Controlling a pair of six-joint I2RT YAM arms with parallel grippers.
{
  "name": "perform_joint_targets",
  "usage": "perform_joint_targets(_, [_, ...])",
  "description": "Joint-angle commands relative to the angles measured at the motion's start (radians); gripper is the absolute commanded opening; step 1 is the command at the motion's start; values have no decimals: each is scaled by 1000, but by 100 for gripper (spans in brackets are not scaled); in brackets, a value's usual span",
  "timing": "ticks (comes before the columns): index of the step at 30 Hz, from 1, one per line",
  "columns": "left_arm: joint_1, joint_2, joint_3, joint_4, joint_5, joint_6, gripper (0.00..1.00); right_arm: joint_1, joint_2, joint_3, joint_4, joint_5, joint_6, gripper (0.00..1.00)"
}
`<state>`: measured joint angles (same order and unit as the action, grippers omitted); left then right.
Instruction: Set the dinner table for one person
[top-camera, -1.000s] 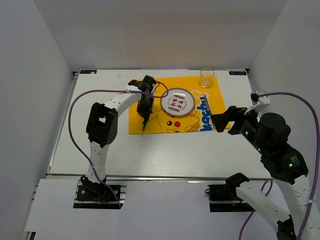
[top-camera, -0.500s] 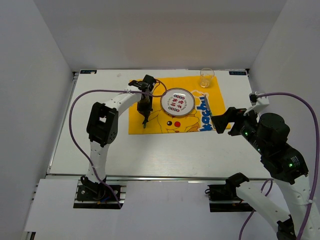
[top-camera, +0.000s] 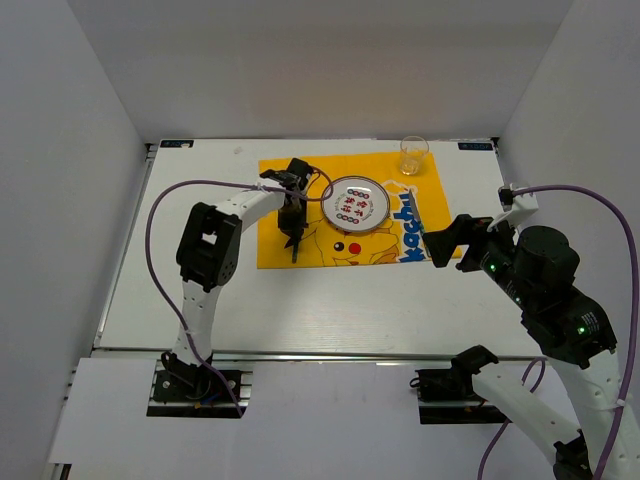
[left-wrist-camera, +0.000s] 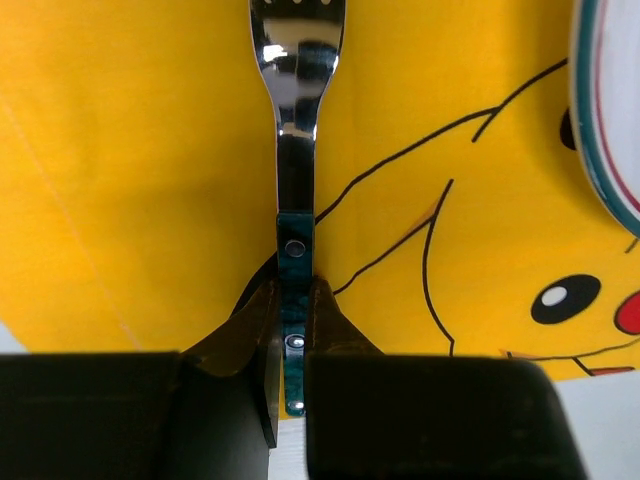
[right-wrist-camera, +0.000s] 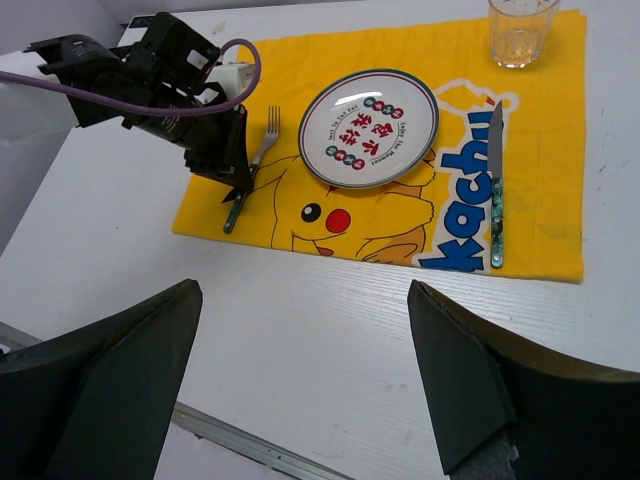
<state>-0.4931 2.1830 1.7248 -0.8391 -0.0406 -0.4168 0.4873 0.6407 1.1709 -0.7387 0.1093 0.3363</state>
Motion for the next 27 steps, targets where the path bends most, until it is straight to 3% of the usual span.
perform_joint_targets(1, [-4,0,-7,37,22,-2,0,-1,-12,18,12,13,-10,89])
perform_joint_targets(17, [-4,-6,-22,43,39,-7,0,0,-12,15,12,9,-13,89])
perform_joint_targets(21, [-4,-20,-34,34,25,-23,27,0,-9,15,10,4,-13,89])
perform_joint_targets(22, [-4,-32,-34,26,21,-25,38,0,-9,16,10,4,-13,89])
perform_joint_targets(27, [-13,-107,-31,2,2,-50,63,0,-3,26,5,0,-13,89])
